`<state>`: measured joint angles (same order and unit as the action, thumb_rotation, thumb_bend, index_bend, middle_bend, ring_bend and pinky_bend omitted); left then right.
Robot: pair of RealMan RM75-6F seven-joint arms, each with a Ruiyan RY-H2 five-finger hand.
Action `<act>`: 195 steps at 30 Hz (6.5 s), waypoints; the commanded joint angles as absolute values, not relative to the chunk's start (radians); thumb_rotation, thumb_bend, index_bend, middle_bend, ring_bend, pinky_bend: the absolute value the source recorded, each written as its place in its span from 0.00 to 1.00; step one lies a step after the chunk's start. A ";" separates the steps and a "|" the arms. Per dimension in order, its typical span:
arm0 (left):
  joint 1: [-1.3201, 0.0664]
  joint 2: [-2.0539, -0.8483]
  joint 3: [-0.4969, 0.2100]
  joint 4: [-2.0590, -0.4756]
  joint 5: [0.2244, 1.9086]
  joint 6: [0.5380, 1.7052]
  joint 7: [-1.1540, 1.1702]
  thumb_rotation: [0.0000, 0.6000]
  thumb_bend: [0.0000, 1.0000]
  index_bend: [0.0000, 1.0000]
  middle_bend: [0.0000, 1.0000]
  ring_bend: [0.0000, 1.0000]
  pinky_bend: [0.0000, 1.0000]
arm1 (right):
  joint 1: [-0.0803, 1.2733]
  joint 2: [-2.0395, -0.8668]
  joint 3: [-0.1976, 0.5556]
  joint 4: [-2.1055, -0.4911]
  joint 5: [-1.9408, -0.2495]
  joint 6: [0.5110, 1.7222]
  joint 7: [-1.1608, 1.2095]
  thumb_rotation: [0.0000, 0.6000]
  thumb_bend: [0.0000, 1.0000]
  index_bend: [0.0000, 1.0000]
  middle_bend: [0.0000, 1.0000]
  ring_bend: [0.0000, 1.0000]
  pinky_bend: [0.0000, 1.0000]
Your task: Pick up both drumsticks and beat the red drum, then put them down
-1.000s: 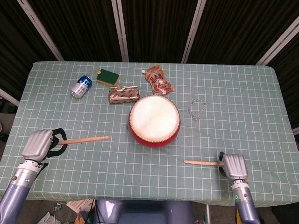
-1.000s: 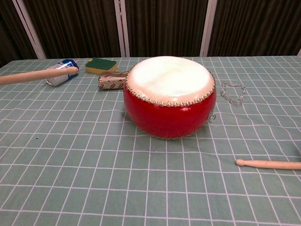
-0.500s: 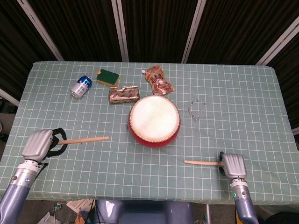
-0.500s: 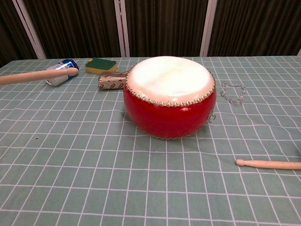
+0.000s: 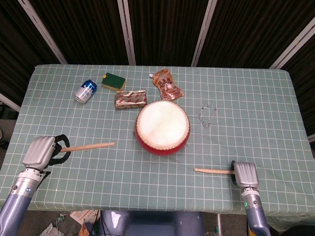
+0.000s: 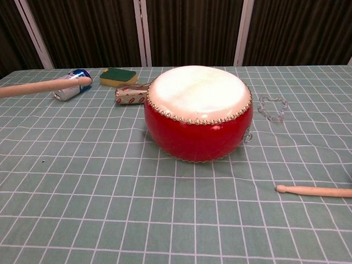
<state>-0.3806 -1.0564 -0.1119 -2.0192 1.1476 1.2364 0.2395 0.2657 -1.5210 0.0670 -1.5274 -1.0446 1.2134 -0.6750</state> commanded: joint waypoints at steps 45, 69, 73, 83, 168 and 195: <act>-0.411 -1.022 -0.195 -2.015 1.100 1.246 0.213 1.00 0.52 0.79 1.00 1.00 1.00 | 0.308 -1.071 0.283 -1.952 -0.942 1.254 -0.392 1.00 0.64 0.88 1.00 1.00 1.00; -0.496 -0.955 -0.323 -1.957 0.971 1.140 0.076 1.00 0.52 0.79 1.00 1.00 1.00 | 0.631 -1.235 0.399 -2.045 -0.567 1.328 -0.720 1.00 0.64 0.89 1.00 1.00 1.00; -0.506 -0.953 -0.327 -1.945 0.957 1.125 0.066 1.00 0.52 0.79 1.00 1.00 1.00 | 0.679 -1.270 0.411 -2.018 -0.515 1.337 -0.749 1.00 0.64 0.89 1.00 1.00 1.00; -0.525 -0.950 -0.332 -1.919 0.918 1.089 0.045 1.00 0.52 0.79 1.00 1.00 1.00 | 0.779 -1.338 0.420 -1.960 -0.433 1.348 -0.816 1.00 0.64 0.89 1.00 1.00 1.00; -1.072 -1.464 -0.395 -1.533 0.605 1.013 0.542 1.00 0.53 0.79 1.00 1.00 1.00 | 0.652 -1.078 0.369 -1.765 -0.530 1.234 -0.507 1.00 0.66 0.94 1.00 1.00 1.00; -1.207 -1.357 -0.392 -1.572 0.460 1.013 0.691 1.00 0.53 0.80 1.00 1.00 1.00 | 0.629 -1.063 0.361 -1.759 -0.565 1.232 -0.451 1.00 0.66 0.94 1.00 1.00 1.00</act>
<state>-1.2867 -1.4397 -0.2935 -1.4754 0.0389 0.9316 0.9540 0.6294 -1.0624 0.3602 -1.7548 -0.5589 1.2266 -0.4530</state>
